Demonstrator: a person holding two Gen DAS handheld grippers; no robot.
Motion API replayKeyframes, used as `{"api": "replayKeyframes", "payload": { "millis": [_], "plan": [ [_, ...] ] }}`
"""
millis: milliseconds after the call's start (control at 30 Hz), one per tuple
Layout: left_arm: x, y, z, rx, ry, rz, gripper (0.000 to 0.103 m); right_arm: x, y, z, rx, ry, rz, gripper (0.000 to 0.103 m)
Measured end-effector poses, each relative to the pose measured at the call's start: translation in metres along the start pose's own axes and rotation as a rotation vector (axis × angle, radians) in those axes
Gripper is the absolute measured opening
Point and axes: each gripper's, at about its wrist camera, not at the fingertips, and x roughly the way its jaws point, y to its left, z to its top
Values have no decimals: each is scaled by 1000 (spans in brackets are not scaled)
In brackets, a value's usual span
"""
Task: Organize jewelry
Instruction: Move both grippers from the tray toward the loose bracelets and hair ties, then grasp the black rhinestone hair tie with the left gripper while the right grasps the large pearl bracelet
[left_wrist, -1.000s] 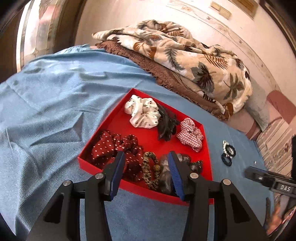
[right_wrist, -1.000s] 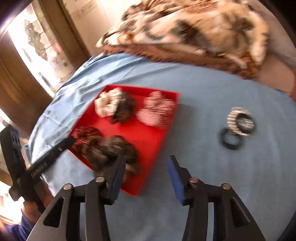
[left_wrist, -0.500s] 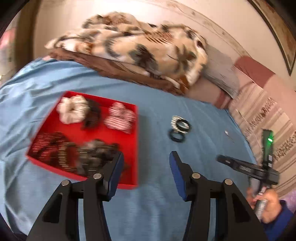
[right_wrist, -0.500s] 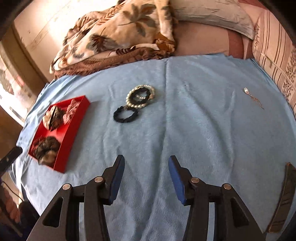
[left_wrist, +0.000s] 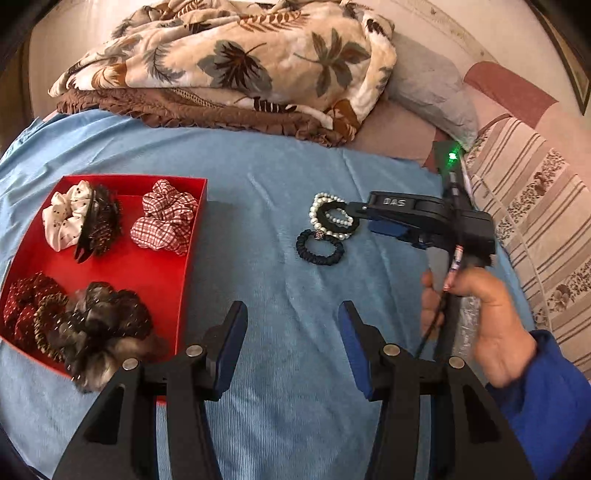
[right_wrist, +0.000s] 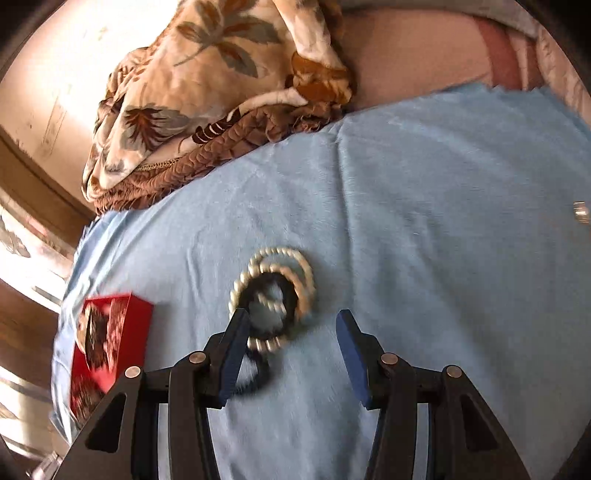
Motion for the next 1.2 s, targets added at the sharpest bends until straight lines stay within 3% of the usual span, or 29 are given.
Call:
{"api": "replayKeyframes", "payload": {
  "millis": [67,167,333,433,500,567,700,967,1067,1200],
  "plan": [
    [8,2,5,-10,11,8,50,16,-2,1,3,42,4,11],
    [14,3,10,-10,9,23,50,2,-12,-9,23,21,24,11],
    [30,1,17,-30,35,24,50,-58,-45,-55,59,11,60,11],
    [45,-6,21,-39,55,21,50,-85,-66,-83,81,-2,4,14],
    [56,-12,24,-29,69,34,50,-98,-74,-93,69,-39,-40,39],
    [68,-15,29,-17,81,63,50,-108,-79,-100,55,-95,-65,51],
    [92,-18,43,20,87,135,50,-110,-92,-101,71,-133,-6,51],
    [146,-17,58,29,142,203,50,-103,-95,-77,16,-157,30,47],
    [150,-26,57,68,121,239,54,-87,-88,-63,-49,-118,28,39],
    [153,-34,55,84,90,267,63,-64,-74,-57,-140,-54,20,38]
  ]
}}
